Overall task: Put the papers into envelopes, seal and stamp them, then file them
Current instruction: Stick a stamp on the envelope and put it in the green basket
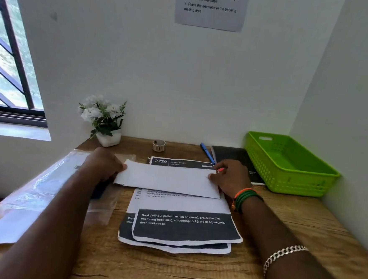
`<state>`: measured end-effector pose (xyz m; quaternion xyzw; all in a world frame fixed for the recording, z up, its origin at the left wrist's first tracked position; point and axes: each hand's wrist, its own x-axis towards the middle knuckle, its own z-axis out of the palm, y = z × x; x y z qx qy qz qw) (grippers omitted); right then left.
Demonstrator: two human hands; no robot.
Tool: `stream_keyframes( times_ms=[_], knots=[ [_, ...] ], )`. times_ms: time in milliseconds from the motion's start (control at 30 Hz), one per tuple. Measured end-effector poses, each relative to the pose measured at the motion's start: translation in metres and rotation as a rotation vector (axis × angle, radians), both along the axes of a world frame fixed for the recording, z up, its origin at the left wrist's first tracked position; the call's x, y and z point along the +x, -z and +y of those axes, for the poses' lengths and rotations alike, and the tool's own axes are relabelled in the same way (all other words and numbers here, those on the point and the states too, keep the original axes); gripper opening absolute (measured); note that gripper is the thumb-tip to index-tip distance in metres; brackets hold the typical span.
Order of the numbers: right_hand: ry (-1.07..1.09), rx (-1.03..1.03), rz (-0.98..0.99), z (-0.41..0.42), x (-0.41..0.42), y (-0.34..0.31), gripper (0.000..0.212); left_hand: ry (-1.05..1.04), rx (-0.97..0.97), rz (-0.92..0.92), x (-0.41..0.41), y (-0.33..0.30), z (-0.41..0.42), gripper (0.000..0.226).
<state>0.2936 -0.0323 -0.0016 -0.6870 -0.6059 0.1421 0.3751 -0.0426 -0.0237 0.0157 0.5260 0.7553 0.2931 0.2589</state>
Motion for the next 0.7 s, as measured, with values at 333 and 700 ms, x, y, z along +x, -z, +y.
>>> stream_keyframes(
  times_ms=[333, 700],
  knots=[
    [0.024, 0.119, -0.135, -0.002, -0.005, -0.001, 0.013, 0.053, 0.352, 0.337, 0.029, 0.003, 0.014, 0.041],
    [0.070, 0.100, -0.198, 0.004, -0.013, 0.008, 0.019, 0.261, 0.220, 0.324, 0.080, 0.014, 0.120, 0.060]
  ],
)
